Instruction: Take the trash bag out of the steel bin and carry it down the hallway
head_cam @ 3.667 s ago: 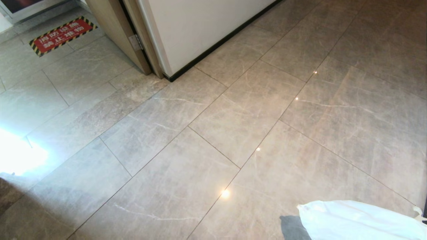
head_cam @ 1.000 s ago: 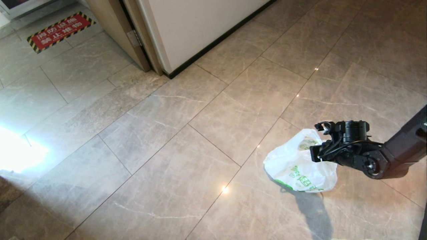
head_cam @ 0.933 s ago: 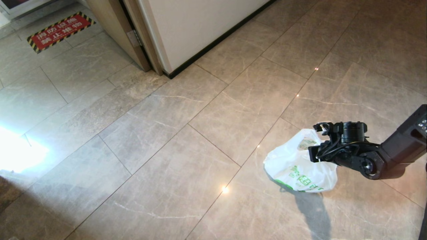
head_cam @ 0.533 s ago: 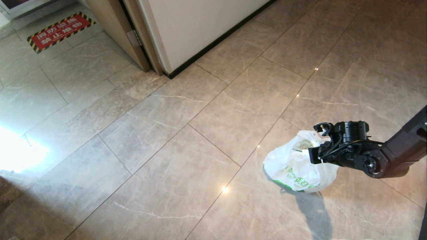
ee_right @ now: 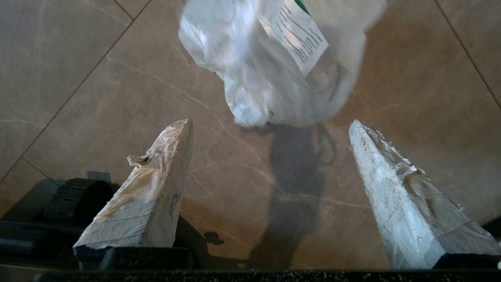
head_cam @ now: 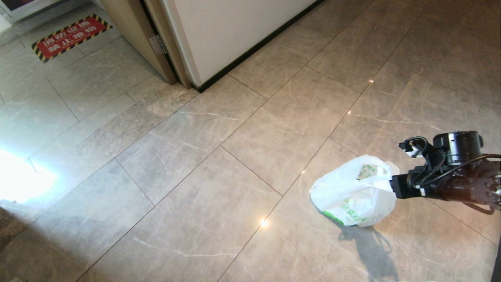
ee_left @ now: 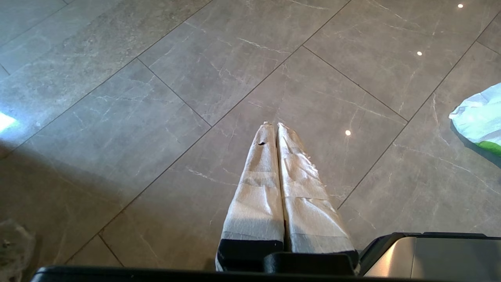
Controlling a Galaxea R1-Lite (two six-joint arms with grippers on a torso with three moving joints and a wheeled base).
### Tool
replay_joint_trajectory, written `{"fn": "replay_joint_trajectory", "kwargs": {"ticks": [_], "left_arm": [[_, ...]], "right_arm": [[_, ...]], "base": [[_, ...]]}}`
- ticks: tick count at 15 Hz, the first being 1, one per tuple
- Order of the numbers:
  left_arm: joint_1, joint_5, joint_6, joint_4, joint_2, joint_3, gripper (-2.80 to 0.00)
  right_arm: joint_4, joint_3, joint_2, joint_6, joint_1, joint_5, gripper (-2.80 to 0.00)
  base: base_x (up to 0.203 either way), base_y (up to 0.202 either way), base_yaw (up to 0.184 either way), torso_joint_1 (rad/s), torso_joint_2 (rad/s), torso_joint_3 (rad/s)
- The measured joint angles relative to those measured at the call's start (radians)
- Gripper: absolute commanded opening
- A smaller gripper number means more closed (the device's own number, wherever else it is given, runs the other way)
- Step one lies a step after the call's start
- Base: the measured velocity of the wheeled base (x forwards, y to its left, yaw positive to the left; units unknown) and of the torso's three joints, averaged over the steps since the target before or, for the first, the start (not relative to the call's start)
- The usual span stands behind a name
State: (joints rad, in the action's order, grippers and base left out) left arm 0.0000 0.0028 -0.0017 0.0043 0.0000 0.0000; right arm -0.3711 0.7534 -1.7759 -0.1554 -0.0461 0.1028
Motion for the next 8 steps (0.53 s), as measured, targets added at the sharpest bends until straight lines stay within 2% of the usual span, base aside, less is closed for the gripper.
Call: {"fn": "replay_joint_trajectory", "kwargs": {"ticks": [4, 8], "left_arm": [[0.0, 0.0, 0.0, 0.0, 0.0, 0.0, -2.8], [0.0, 0.0, 0.0, 0.0, 0.0, 0.0, -2.8]], "right_arm": [[0.125, -0.119, 0.243, 0.047, -0.012, -0.004, 0.0], [0.15, -0.294, 0.498, 0.086, -0.013, -0.005, 0.0]], "base": [[0.0, 0.0, 0.0, 0.0, 0.0, 0.0], [0.0, 0.0, 0.0, 0.0, 0.0, 0.0]]}}
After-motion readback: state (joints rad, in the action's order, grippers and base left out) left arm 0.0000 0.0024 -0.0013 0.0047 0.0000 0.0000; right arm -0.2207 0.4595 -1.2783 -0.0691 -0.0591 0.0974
